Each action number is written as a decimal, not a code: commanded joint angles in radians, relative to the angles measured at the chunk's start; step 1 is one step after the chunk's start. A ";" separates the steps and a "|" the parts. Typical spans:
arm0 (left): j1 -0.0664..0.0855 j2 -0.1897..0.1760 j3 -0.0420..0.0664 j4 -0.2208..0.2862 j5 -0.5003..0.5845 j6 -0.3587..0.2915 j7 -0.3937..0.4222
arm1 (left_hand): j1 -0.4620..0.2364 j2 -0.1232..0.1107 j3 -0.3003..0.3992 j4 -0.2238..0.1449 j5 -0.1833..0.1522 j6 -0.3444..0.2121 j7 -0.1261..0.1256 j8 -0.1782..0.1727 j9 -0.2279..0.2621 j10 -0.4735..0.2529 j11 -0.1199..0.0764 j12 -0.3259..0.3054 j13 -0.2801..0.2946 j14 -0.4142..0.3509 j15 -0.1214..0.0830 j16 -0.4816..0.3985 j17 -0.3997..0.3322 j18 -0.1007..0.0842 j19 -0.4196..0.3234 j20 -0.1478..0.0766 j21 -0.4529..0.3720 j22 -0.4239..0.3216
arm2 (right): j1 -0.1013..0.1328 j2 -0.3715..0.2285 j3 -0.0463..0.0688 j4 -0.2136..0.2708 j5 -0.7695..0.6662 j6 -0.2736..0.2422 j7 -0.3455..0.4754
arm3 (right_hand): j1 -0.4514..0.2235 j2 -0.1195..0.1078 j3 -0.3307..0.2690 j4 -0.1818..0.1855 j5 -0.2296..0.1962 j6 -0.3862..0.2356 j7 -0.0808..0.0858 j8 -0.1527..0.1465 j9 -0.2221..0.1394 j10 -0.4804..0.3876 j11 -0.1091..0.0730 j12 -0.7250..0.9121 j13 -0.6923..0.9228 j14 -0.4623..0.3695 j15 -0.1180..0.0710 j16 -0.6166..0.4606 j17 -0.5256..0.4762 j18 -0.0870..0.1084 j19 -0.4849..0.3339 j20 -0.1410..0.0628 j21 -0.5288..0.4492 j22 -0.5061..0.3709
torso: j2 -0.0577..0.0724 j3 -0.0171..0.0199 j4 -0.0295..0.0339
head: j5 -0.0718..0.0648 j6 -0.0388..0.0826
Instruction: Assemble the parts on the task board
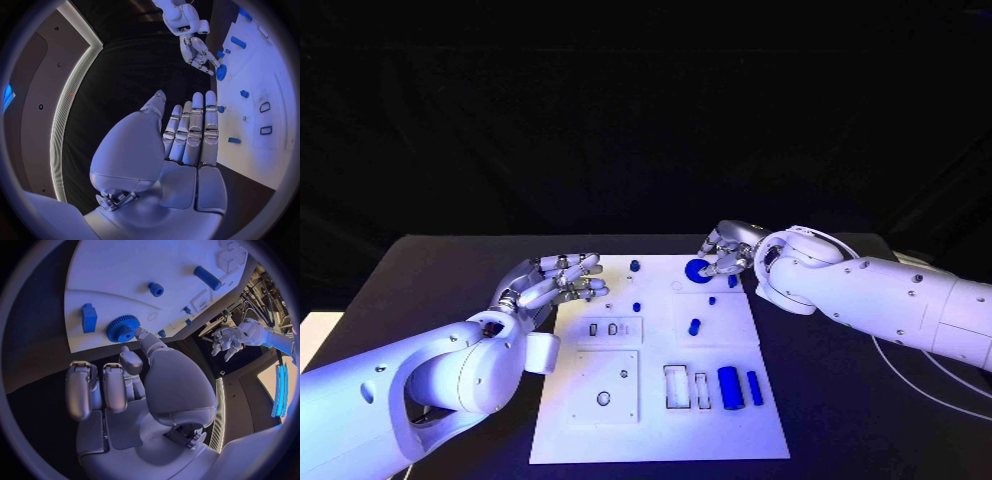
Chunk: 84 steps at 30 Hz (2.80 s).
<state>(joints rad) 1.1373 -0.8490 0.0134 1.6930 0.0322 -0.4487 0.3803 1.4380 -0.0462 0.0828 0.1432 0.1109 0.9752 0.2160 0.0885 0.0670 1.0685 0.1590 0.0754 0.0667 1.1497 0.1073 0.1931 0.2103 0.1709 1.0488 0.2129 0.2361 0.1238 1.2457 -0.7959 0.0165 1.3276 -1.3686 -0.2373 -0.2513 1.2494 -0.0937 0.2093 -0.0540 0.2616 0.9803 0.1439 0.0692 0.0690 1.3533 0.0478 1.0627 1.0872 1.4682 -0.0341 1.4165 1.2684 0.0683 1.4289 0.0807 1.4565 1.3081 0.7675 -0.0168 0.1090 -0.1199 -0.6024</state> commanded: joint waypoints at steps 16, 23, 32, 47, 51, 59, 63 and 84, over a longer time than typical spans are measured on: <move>0.001 0.001 0.001 0.000 -0.004 0.026 0.014 | 0.000 0.003 -0.001 -0.005 -0.004 -0.002 0.001 -0.005 0.000 -0.006 0.003 -0.004 0.000 0.004 -0.001 -0.005 0.001 0.008 0.008 -0.002 0.001 0.001 | -0.006 0.027 0.000 -0.022 -0.083 0.034 -0.049 | -0.003 -0.002 -0.030 0.014 0.006 -0.006 -0.001 0.002 0.001 0.010 0.004 0.051 0.057 0.055 0.010 0.016 0.023 -0.018 0.010 0.004 0.008 0.034 | 0.000 0.0001 -0.0002 | 0.010 -0.006; 0.001 0.002 0.001 -0.001 -0.004 0.027 0.011 | 0.000 0.003 -0.001 -0.005 -0.004 -0.002 0.001 -0.005 0.000 -0.006 0.003 -0.004 0.000 0.004 -0.001 -0.005 0.001 0.008 0.008 -0.002 0.001 0.001 | -0.006 0.033 0.000 -0.027 -0.100 0.032 -0.052 | -0.003 -0.002 -0.031 0.014 0.006 -0.006 -0.001 0.002 0.001 0.010 0.004 0.052 0.057 0.055 0.010 0.016 0.023 -0.018 0.010 0.004 0.009 0.034 | 0.000 -0.0006 0.0004 | 0.008 -0.010; 0.001 0.001 0.001 -0.002 -0.004 0.028 0.010 | -0.001 0.001 -0.001 -0.006 -0.004 -0.002 0.001 -0.005 0.000 -0.005 0.003 -0.004 0.000 0.005 -0.001 -0.006 0.003 0.008 0.008 -0.003 0.001 0.001 | -0.006 0.035 0.000 -0.031 -0.111 0.039 -0.051 | 0.000 -0.001 -0.033 0.015 0.009 -0.005 -0.002 0.004 0.001 0.011 0.003 0.059 0.066 0.056 0.011 0.019 0.027 -0.019 0.011 0.004 0.010 0.037 | 0.000 -0.0004 0.0002 | 0.006 -0.012; 0.001 0.001 0.001 -0.001 -0.004 0.028 0.008 | -0.001 0.002 -0.001 -0.006 -0.004 -0.002 0.001 -0.005 0.000 -0.005 0.003 -0.004 0.000 0.005 -0.001 -0.006 0.003 0.008 0.008 -0.003 0.001 0.002 | -0.010 0.044 0.000 -0.040 -0.112 0.114 -0.046 | 0.014 0.025 -0.031 0.021 -0.007 0.067 -0.016 0.036 0.013 0.021 -0.009 0.088 0.107 0.058 0.002 0.031 0.052 -0.023 0.021 0.000 0.021 0.059 | 0.000 -0.0007 0.0010 | 0.005 -0.016; 0.001 0.002 0.001 -0.002 -0.004 0.027 0.007 | -0.001 0.002 -0.001 -0.006 -0.004 -0.001 0.001 -0.005 0.000 -0.005 0.003 -0.004 0.000 0.005 -0.002 -0.006 0.004 0.008 0.008 -0.003 0.001 0.002 | -0.011 0.048 -0.001 -0.047 -0.110 0.145 -0.053 | 0.007 0.032 -0.031 0.029 -0.004 0.069 -0.017 0.034 0.012 0.019 -0.009 0.085 0.107 0.058 0.001 0.031 0.052 -0.023 0.021 -0.001 0.021 0.059 | 0.000 -0.0005 0.0026 | 0.006 -0.016; 0.001 0.002 0.001 -0.004 -0.004 0.027 0.006 | -0.002 0.004 0.000 -0.006 -0.004 -0.001 0.001 -0.005 0.000 -0.005 0.002 -0.004 0.000 0.006 -0.002 -0.006 0.005 0.008 0.008 -0.003 0.001 0.002 | -0.014 0.051 -0.002 -0.050 -0.106 0.139 -0.057 | 0.001 0.038 -0.030 0.036 0.004 0.073 -0.018 0.033 0.012 0.020 -0.010 0.087 0.112 0.058 0.001 0.033 0.056 -0.023 0.021 -0.002 0.021 0.060 | -0.001 -0.0005 0.0012 | 0.009 -0.019; 0.001 0.002 0.001 -0.004 -0.004 0.026 0.005 | -0.002 0.004 0.000 -0.006 -0.004 -0.001 0.001 -0.005 0.000 -0.005 0.002 -0.004 0.000 0.006 -0.002 -0.006 0.005 0.008 0.008 -0.003 0.001 0.002 | -0.015 0.049 -0.002 -0.038 -0.104 0.082 -0.055 | -0.003 0.047 -0.026 0.043 0.016 0.076 -0.019 0.032 0.011 0.022 -0.011 0.089 0.117 0.059 0.000 0.034 0.059 -0.023 0.022 -0.003 0.023 0.062 | 0.000 -0.0004 0.0008 | 0.010 -0.018; 0.001 0.007 0.001 -0.010 -0.054 0.037 -0.002 | 0.006 0.010 0.009 -0.017 -0.003 0.000 0.000 -0.007 0.000 -0.004 0.002 -0.005 0.000 0.005 -0.002 -0.010 0.010 0.008 0.008 -0.004 0.001 0.002 | 0.002 0.083 0.000 0.118 -0.204 -0.087 -0.058 | 0.002 0.068 0.001 0.053 -0.017 0.087 -0.022 0.027 0.010 0.019 -0.014 0.079 0.118 0.059 -0.003 0.035 0.061 -0.025 0.026 -0.007 0.027 0.070 | 0.000 -0.0033 0.0119 | 0.020 -0.016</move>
<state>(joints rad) 1.1373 -0.8445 0.0132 1.6823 0.0054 -0.4353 0.3770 1.4421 -0.0421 0.0940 0.1322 0.1109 0.9753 0.2159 0.0886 0.0670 1.0685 0.1590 0.0755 0.0667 1.1496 0.1073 0.1884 0.2198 0.1710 1.0525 0.2093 0.2361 0.1251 1.2475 -0.7206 0.0162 1.4452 -1.5209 -0.3195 -0.2963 1.2498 -0.0320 0.2019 -0.0011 0.2472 1.0574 0.1214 0.0948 0.0767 1.3716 0.0370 1.1447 1.2062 1.4647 -0.0306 1.4474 1.3076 0.0531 1.4486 0.0753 1.4798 1.3080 0.7662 -0.0204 0.1188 -0.1010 -0.6176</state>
